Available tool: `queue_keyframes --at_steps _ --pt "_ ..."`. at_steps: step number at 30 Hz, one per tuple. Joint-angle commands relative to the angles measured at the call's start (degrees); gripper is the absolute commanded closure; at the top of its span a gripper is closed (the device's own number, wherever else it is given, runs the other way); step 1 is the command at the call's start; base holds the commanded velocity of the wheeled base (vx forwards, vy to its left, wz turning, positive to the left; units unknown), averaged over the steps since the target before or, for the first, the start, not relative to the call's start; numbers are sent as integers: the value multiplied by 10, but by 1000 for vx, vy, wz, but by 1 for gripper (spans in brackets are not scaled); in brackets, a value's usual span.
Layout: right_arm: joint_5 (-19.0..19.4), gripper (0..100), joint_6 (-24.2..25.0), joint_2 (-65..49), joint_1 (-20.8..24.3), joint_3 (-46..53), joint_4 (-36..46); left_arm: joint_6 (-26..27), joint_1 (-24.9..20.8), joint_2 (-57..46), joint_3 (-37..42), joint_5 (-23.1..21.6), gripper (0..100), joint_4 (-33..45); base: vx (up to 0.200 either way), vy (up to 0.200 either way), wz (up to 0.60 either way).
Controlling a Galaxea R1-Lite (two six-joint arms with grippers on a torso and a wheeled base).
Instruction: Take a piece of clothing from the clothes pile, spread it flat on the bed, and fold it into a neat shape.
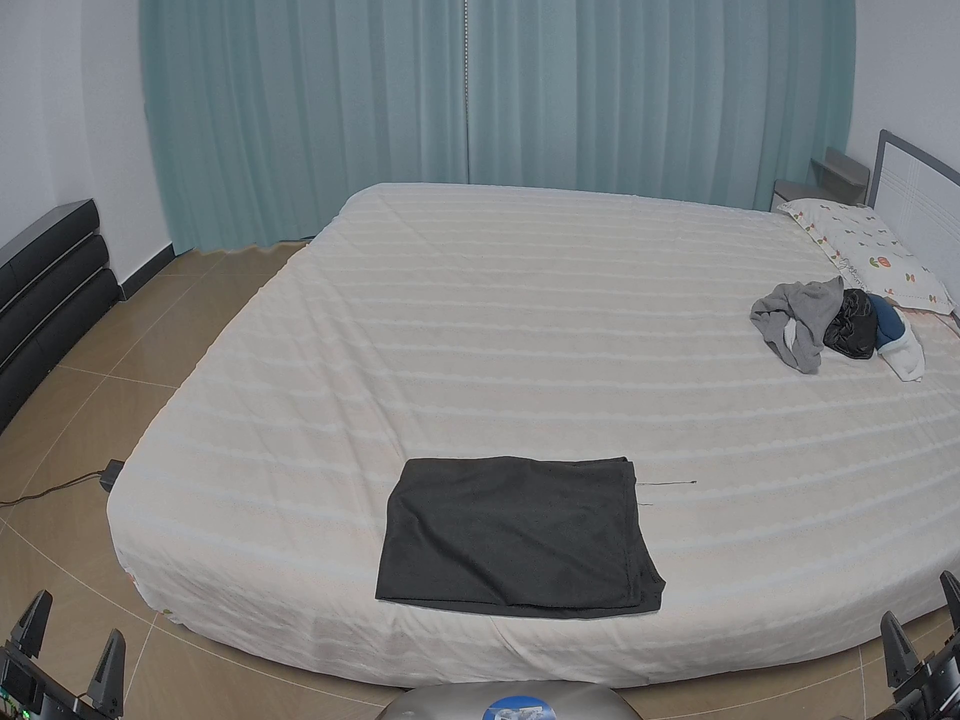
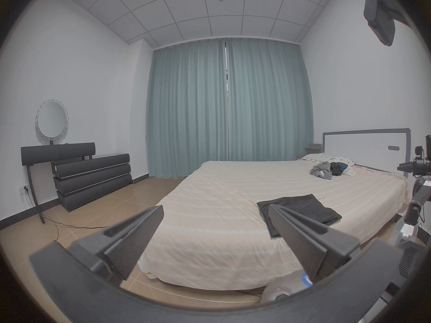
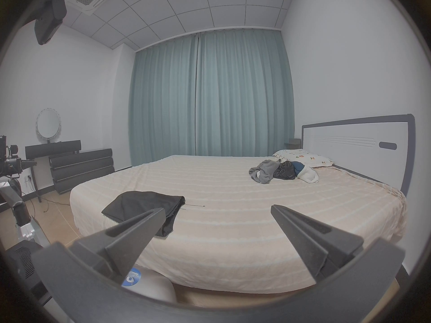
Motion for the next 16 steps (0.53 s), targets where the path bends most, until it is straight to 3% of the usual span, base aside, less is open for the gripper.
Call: queue_keyframes --at_steps 1,16 --pt "0 0 1 -4 2 3 0 2 0 -7 7 0 0 1 0 0 0" --pt "0 0 6 2 2 3 0 1 0 -7 7 0 0 0 0 0 0"
